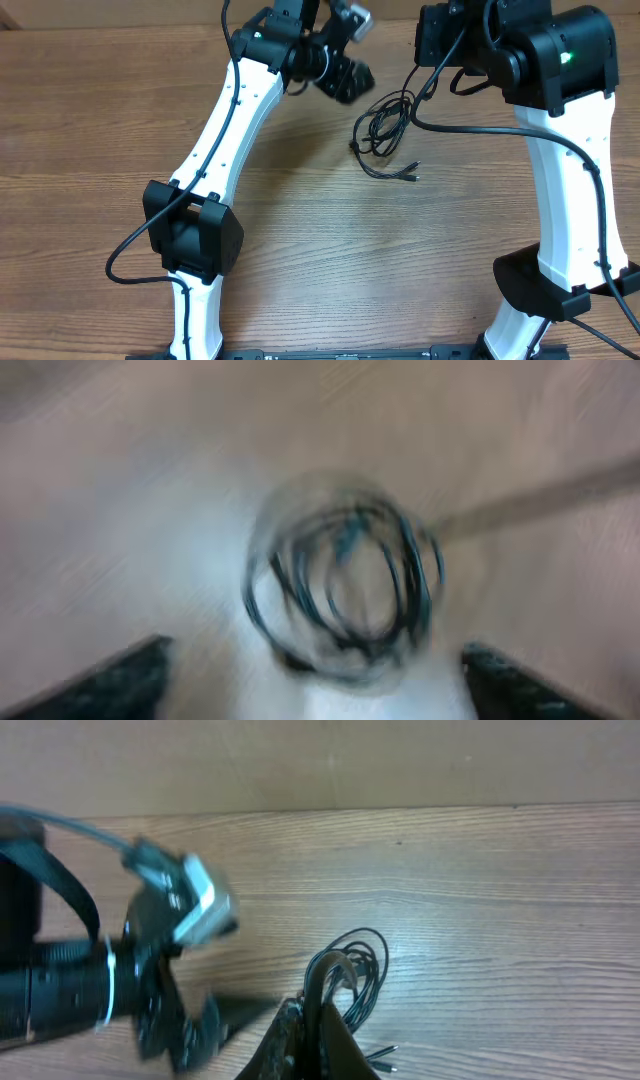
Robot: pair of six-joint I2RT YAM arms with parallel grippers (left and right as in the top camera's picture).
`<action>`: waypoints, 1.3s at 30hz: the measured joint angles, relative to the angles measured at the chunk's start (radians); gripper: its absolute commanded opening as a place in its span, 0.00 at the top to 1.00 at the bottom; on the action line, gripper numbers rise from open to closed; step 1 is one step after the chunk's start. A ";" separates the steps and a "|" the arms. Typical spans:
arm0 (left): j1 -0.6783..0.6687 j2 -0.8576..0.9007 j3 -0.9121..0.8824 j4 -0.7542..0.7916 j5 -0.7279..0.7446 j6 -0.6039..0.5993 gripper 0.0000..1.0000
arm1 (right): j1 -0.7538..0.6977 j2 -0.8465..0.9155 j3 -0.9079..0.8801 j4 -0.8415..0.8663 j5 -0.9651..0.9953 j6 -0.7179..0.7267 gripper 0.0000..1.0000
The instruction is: Untangle cables
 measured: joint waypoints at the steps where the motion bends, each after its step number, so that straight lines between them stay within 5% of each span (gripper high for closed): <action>1: 0.000 0.000 0.000 -0.043 0.000 0.016 0.00 | 0.000 0.000 0.000 0.003 0.003 0.000 0.96; 11: -0.012 0.000 -0.038 -0.195 0.003 0.130 0.00 | -0.053 0.000 0.000 0.017 -0.003 0.000 0.96; 24: -0.135 0.000 -0.211 0.053 0.003 0.169 0.01 | -0.079 0.000 0.000 0.052 -0.149 0.016 0.96; 39: -0.144 0.001 -0.251 0.156 0.003 0.093 0.03 | -0.079 0.000 0.000 0.077 -0.248 0.046 0.96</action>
